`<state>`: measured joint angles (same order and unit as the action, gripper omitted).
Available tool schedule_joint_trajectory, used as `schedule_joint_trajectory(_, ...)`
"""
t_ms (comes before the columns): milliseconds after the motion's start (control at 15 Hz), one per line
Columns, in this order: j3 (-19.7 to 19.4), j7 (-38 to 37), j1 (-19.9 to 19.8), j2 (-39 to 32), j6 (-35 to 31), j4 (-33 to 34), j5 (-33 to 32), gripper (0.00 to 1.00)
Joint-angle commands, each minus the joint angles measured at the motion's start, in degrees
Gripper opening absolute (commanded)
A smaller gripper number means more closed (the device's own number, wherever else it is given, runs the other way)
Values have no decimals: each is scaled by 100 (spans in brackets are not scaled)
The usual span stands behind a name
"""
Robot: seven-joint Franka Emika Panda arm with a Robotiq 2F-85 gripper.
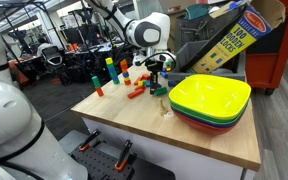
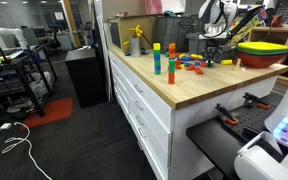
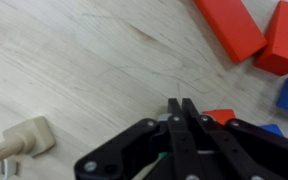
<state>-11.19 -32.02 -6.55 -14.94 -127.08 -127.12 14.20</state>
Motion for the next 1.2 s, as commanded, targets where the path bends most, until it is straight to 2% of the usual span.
schedule_joint_trajectory(0,-16,-181,32,-2,91,86,-127,0)
schedule_joint_trajectory(133,11,-129,47,31,107,62,-114,0)
schedule_joint_trajectory(200,36,-70,52,57,147,55,-94,6)
schedule_joint_trajectory(267,56,-37,80,90,179,37,-141,27)
schedule_joint_trajectory(333,78,4,97,100,207,29,-155,32)
schedule_joint_trajectory(600,130,66,183,130,273,-37,-352,63)
schedule_joint_trajectory(933,43,39,196,88,181,-97,-896,99)
schedule_joint_trajectory(1133,-27,49,155,66,158,-69,-1159,100)
